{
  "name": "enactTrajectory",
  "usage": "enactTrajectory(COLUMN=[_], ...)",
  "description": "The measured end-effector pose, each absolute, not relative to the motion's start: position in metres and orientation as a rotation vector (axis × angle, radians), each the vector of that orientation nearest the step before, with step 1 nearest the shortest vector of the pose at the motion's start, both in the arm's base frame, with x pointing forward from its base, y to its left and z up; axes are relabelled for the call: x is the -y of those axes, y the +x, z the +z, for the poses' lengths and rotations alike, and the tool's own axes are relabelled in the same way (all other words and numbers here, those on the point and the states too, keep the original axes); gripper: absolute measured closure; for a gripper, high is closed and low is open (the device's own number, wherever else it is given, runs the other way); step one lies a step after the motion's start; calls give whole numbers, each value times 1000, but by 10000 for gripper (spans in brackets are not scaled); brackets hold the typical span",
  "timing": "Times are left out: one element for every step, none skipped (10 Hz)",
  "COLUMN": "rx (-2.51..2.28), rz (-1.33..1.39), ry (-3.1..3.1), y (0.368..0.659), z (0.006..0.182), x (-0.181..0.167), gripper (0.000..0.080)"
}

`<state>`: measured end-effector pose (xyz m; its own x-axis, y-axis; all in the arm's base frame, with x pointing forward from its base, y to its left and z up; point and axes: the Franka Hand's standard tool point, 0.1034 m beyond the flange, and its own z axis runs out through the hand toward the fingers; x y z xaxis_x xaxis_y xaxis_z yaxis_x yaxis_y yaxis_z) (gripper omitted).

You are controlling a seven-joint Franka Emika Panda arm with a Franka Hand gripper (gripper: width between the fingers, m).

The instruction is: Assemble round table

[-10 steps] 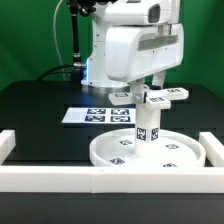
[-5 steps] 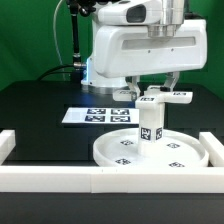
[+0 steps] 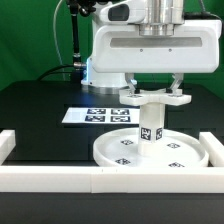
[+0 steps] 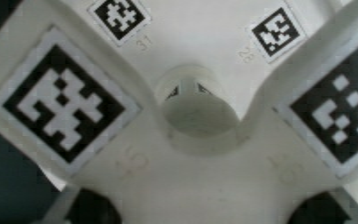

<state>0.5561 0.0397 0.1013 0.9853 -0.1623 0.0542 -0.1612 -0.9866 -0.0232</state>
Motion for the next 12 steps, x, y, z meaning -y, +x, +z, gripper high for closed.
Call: enactTrajectory(rx=[-363, -446, -516, -663, -838, -1024, -1209, -1363, -1491, -1600, -1757, -1867], rz=[-86, -85, -84, -81, -86, -96, -113, -114, -105, -91, -72, -57], ry=[-3098, -3085, -3071, -3033, -2971, -2886, -2795, -2708, -2623, -2544, -2424, -2332], y=[556, 556, 556, 556, 556, 556, 555, 555, 555, 555, 555, 555], z=[101, 101, 101, 101, 101, 101, 101, 101, 101, 101, 101, 101], x=[-40, -40, -40, -40, -39, -40, -40, -39, -39, -39, -39, -39], gripper=[357, 357, 357, 357, 357, 357, 357, 357, 357, 357, 357, 357])
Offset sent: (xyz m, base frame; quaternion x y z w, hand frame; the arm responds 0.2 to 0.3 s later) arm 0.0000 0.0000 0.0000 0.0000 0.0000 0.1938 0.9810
